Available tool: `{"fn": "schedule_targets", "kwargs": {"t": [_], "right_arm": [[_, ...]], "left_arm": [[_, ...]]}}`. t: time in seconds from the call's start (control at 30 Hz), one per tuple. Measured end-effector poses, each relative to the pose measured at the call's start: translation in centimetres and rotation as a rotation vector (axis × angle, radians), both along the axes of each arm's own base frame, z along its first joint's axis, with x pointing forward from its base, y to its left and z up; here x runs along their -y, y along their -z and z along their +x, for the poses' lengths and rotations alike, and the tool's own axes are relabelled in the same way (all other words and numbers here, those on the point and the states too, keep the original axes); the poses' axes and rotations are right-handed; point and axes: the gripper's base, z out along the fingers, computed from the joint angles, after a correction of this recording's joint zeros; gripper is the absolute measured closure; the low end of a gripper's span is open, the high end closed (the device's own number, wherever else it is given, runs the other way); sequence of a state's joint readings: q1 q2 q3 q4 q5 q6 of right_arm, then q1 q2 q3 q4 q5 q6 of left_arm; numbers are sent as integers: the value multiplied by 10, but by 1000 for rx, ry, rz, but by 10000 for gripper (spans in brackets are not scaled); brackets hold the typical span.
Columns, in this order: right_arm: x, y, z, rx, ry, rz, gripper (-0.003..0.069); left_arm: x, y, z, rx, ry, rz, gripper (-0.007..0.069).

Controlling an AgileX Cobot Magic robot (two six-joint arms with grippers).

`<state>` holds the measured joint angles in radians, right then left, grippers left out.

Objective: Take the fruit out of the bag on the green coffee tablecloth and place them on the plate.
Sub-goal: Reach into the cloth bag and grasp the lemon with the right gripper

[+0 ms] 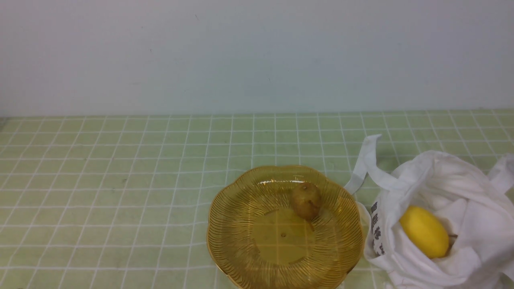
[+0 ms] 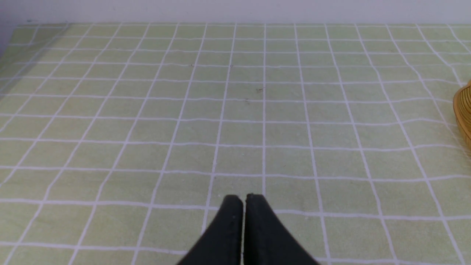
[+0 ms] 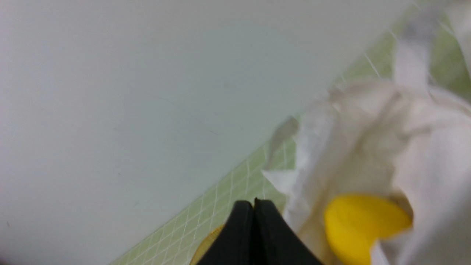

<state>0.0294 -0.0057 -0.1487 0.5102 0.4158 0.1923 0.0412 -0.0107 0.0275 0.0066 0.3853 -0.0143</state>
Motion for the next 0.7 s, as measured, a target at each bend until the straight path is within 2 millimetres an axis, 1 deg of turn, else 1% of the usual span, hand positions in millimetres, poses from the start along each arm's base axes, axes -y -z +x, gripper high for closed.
{"fn": "schedule_targets", "kwargs": {"t": [0.03,0.1,0.13,0.2,0.23,0.27,0.33,0.37,0.43,0.47,0.53,0.57,0.6,0.63,0.67,0.7], "right_arm": [[0,-16,-4,31,-4,-64,673],[0,-39,-3,-14,-14,-226,673],[1,-46,1,-74,-21,-287,673],[2,-54,13,-210,-38,-368,673],[4,-56,26,-335,-55,-426,671],[4,-55,31,-373,-62,-435,671],[4,-53,49,-490,-90,-454,669],[3,-51,63,-566,-119,-469,669],[1,-49,81,-628,-159,-488,666],[-1,-45,97,-678,-210,-511,658],[-6,-36,121,-738,-300,-540,629],[-7,-35,130,-748,-331,-551,613],[-8,-33,132,-755,-340,-553,608],[-11,-28,147,-769,-395,-576,565],[-12,-24,157,-777,-425,-590,532],[-12,-25,159,-775,-430,-594,525]], "left_arm": [[0,0,0,0,0,0,632],[0,0,0,0,0,0,632],[0,0,0,0,0,0,632],[0,0,0,0,0,0,632],[0,0,0,0,0,0,632],[0,0,0,0,0,0,632],[0,0,0,0,0,0,632],[0,0,0,0,0,0,632],[0,0,0,0,0,0,632],[0,0,0,0,0,0,632],[0,0,0,0,0,0,632],[0,0,0,0,0,0,632],[0,0,0,0,0,0,632],[0,0,0,0,0,0,632],[0,0,0,0,0,0,632],[0,0,0,0,0,0,632]]}}
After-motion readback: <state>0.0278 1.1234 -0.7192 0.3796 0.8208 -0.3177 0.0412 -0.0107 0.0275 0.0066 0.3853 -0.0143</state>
